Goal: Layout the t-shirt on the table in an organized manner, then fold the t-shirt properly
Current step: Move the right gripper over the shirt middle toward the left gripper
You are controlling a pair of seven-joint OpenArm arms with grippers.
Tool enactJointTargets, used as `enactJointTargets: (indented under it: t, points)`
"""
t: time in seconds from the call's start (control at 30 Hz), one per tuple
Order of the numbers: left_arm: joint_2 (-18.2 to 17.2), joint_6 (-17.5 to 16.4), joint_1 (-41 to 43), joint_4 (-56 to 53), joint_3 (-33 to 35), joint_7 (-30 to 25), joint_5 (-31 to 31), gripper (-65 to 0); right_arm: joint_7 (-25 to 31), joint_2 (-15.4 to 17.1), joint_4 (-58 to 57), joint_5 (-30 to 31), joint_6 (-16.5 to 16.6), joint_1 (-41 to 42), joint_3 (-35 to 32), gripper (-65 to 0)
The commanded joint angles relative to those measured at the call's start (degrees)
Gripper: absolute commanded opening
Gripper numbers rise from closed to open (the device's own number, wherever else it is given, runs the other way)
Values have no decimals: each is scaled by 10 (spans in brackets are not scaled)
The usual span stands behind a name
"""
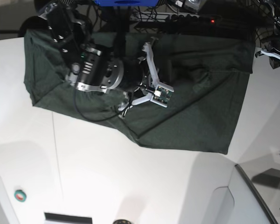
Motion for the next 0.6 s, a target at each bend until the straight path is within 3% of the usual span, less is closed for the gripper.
enactJointTargets:
  t: [0.0,0.1,0.17,0.27,0.43,0.57]
  points:
    - [-11,3,3,10,-4,-12,-7,-650,-1,-1,2,3,0,11,3,-611]
    - [-11,3,3,10,-4,-12,-7,-650,-33,2,-1,3,0,21,5,-453]
    - [-11,3,1,10,-4,-12,-7,-650,-38,15,10,4,0,20,29,-387]
    - [-10,3,-2,10,-4,-12,-7,-650,-38,17,29,5,0,14,117,-413]
    - [-10,3,3,8,-3,-12,-7,-650,-42,16,24,5,0,-7,339,-443]
    - [-31,-15,10,10,-40,-13,-7,-650,-39,26,24,3,0,-59,361,-441]
